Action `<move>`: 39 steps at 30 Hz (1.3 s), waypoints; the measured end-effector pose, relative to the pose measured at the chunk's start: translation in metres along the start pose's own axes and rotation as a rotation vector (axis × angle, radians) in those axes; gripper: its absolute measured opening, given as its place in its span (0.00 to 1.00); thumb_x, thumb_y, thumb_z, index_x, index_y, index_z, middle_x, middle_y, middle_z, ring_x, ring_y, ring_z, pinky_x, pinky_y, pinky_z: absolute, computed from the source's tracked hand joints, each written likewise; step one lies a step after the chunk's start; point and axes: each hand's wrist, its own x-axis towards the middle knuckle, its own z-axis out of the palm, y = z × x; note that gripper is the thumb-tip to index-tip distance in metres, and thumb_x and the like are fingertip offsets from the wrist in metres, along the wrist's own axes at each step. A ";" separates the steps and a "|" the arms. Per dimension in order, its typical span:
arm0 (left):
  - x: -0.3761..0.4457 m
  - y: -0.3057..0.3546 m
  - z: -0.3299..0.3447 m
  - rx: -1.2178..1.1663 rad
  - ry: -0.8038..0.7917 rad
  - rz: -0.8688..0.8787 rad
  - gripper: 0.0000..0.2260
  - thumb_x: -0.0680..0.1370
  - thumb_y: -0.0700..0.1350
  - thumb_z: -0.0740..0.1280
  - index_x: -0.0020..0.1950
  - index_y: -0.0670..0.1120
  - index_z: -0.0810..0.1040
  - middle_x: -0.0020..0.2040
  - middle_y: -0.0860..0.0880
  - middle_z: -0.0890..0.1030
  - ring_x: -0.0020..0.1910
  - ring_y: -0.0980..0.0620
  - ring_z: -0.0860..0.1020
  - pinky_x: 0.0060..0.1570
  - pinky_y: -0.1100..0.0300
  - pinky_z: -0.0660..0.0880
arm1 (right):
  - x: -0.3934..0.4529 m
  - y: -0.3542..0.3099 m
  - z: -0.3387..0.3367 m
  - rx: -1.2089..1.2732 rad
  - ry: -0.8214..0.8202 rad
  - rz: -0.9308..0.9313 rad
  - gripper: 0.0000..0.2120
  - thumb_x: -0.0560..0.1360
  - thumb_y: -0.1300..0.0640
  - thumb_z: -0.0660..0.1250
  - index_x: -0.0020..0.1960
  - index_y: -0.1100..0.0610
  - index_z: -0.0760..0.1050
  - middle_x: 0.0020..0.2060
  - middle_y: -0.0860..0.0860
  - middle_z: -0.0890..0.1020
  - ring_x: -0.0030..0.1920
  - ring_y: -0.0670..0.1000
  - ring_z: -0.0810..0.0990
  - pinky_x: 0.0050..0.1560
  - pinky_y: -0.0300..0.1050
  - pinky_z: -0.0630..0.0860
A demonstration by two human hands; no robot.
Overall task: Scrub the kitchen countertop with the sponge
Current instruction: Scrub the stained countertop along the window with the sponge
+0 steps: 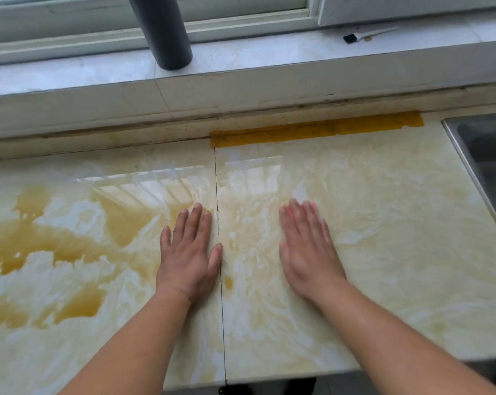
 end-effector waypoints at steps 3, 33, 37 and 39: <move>0.001 0.002 -0.002 -0.018 -0.004 0.002 0.33 0.82 0.62 0.42 0.85 0.54 0.36 0.84 0.55 0.31 0.82 0.53 0.30 0.81 0.43 0.37 | -0.088 0.009 0.027 -0.074 0.006 -0.111 0.32 0.83 0.49 0.49 0.84 0.51 0.41 0.83 0.48 0.38 0.82 0.53 0.36 0.80 0.53 0.44; -0.022 -0.087 0.001 -0.037 -0.019 0.168 0.34 0.82 0.60 0.38 0.83 0.47 0.32 0.82 0.50 0.26 0.79 0.52 0.24 0.80 0.48 0.33 | -0.048 -0.145 0.065 -0.002 -0.008 -0.020 0.31 0.84 0.48 0.45 0.82 0.44 0.34 0.79 0.41 0.29 0.79 0.47 0.27 0.80 0.50 0.35; -0.022 -0.086 0.000 -0.044 -0.009 0.137 0.36 0.81 0.62 0.39 0.84 0.46 0.32 0.81 0.50 0.24 0.79 0.53 0.24 0.80 0.48 0.33 | 0.027 -0.156 0.042 0.013 -0.013 0.041 0.31 0.85 0.48 0.47 0.83 0.46 0.35 0.79 0.43 0.29 0.78 0.49 0.26 0.81 0.55 0.38; -0.024 -0.086 0.000 -0.034 -0.027 0.118 0.36 0.81 0.64 0.40 0.83 0.47 0.31 0.80 0.51 0.23 0.79 0.50 0.24 0.81 0.45 0.35 | 0.019 -0.156 0.046 0.025 -0.022 0.011 0.32 0.85 0.48 0.47 0.83 0.47 0.34 0.79 0.43 0.29 0.78 0.49 0.25 0.81 0.55 0.37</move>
